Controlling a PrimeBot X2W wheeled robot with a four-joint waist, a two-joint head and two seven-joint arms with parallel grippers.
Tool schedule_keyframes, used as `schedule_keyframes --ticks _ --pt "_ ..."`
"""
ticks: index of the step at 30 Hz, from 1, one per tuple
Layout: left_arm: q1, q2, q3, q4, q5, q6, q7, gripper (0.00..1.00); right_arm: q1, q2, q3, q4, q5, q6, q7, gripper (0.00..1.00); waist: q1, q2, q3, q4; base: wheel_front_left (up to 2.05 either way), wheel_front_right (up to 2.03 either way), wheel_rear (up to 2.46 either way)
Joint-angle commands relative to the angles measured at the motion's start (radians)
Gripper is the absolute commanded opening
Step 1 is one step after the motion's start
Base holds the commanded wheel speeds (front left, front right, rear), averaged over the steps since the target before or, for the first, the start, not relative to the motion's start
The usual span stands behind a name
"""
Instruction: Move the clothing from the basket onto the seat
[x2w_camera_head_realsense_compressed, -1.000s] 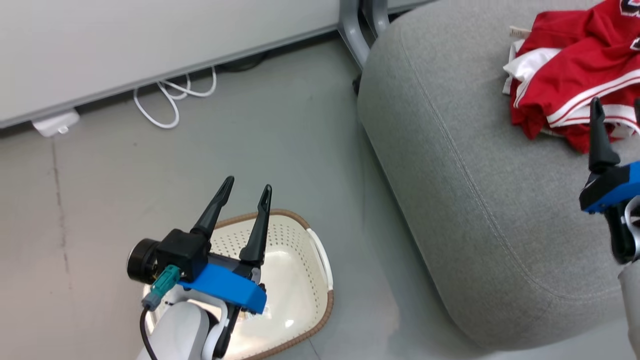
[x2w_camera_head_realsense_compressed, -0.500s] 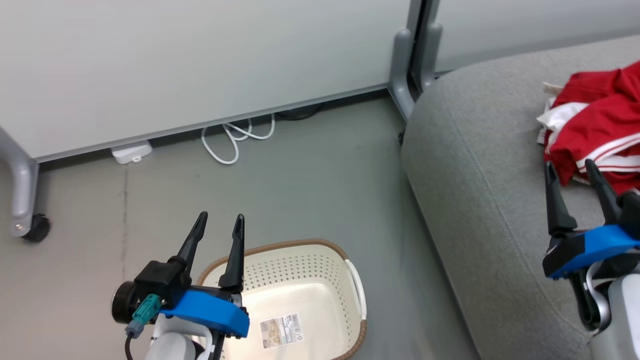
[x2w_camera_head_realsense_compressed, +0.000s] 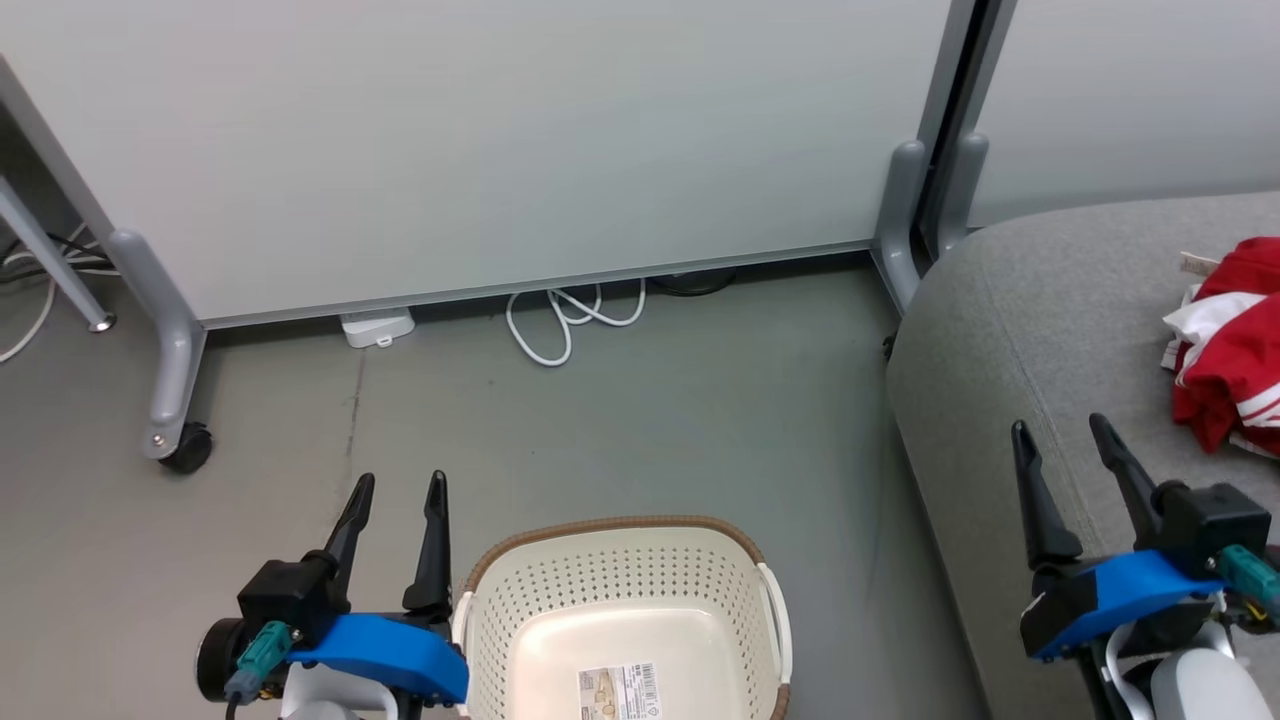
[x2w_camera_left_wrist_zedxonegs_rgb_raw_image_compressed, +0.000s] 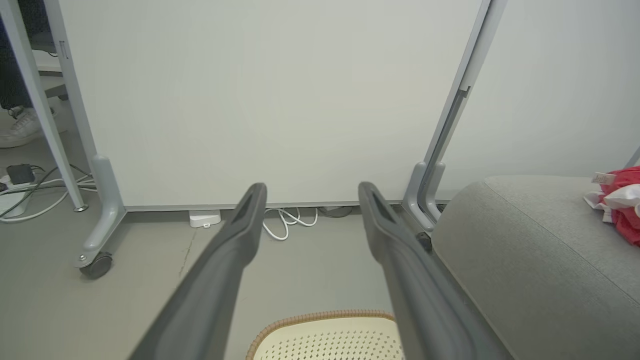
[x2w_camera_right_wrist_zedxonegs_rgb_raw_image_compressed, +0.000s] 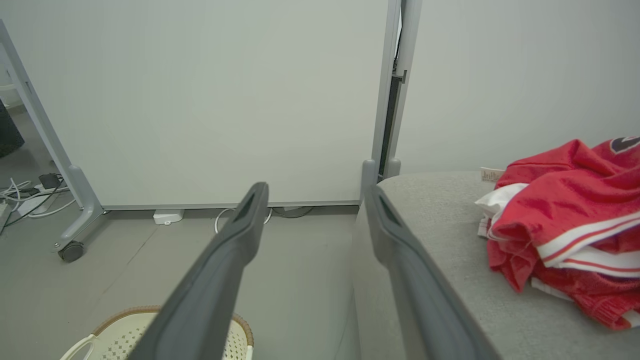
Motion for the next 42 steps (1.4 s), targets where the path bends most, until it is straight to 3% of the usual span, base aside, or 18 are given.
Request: schedule_keyframes --ticks 1,14,40,41,42 --pt "0.004 0.000 0.011 0.006 0.002 -0.002 -0.005 1.00 0.023 0.007 0.003 -0.009 -0.006 0.000 -0.008 1.00 0.0001 -0.0001 -0.007 0.012 0.00 0.00 0.00" --pt "0.016 0.003 0.038 0.039 0.002 -0.002 -0.005 1.00 0.100 0.048 0.003 -0.032 -0.018 0.000 -0.032 1.00 0.0001 -0.0001 -0.026 0.043 0.00 0.00 0.00" --pt "0.000 0.004 0.008 0.073 -0.010 -0.002 -0.005 1.00 0.096 0.052 0.024 -0.018 0.000 0.000 -0.030 1.00 0.0001 -0.0001 -0.027 0.049 0.00 0.00 0.00" --pt "0.009 0.000 0.011 0.071 -0.010 0.000 0.000 0.00 0.090 0.050 0.024 -0.019 -0.001 0.000 -0.026 0.00 0.0002 -0.0001 -0.027 0.049 0.00 0.00 0.00" --pt "0.011 -0.001 0.011 0.075 -0.011 0.000 0.001 0.00 0.089 0.050 0.023 -0.014 0.000 0.000 -0.025 0.00 0.0002 -0.0001 -0.027 0.049 0.00 0.00 0.00"
